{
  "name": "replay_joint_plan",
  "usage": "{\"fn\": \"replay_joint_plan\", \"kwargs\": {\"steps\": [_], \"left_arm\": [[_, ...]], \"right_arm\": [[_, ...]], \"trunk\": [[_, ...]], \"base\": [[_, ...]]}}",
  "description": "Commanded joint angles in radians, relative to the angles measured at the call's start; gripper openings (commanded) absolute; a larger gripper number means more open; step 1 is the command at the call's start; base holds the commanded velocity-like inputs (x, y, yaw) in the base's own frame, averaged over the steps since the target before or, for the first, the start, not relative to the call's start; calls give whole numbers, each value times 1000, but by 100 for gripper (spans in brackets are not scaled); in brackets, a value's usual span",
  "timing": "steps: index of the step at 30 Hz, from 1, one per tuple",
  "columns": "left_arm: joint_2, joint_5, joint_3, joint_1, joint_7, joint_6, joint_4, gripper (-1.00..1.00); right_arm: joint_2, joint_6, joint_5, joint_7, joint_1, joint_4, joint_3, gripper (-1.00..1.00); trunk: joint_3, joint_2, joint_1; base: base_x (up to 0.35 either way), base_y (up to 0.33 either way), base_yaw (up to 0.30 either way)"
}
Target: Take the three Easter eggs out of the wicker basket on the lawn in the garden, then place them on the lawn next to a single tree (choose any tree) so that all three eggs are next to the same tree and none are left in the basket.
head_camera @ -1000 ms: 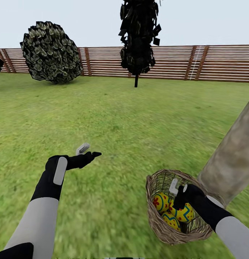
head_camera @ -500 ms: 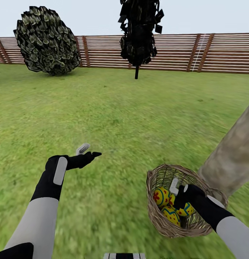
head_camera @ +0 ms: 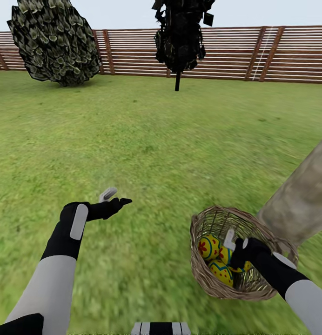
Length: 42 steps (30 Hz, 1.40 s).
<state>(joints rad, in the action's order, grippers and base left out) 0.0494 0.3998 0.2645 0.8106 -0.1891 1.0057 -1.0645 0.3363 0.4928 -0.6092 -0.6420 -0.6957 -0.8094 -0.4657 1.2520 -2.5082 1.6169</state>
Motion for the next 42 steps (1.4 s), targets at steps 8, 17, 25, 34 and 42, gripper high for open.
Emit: {"fn": "replay_joint_plan", "kwargs": {"steps": [8,17,25,34,42], "left_arm": [[2,-9,3,1,-10,5,1,100],[3,-9,4,1,-10,5,1,100],[2,-9,3,1,-36,5,4,100],[2,-9,-11,1,-42,5,6,100],[12,16,-13,-9,-72,4,24,100]], "right_arm": [[1,1,-66,1,-1,-5,1,100],[0,3,-67,62,-1,-6,2,100],[-1,3,-67,74,-1,-5,2,100],[-4,3,-67,76,-1,-5,2,100],[-25,-4,-69,64,-5,-10,-9,100]], "trunk": [[32,-2,3],[47,-3,5],[47,-3,5],[47,-3,5],[51,-3,6]], "base": [[0,0,0],[0,0,0],[4,-30,0],[141,-193,0],[10,-8,0]]}}
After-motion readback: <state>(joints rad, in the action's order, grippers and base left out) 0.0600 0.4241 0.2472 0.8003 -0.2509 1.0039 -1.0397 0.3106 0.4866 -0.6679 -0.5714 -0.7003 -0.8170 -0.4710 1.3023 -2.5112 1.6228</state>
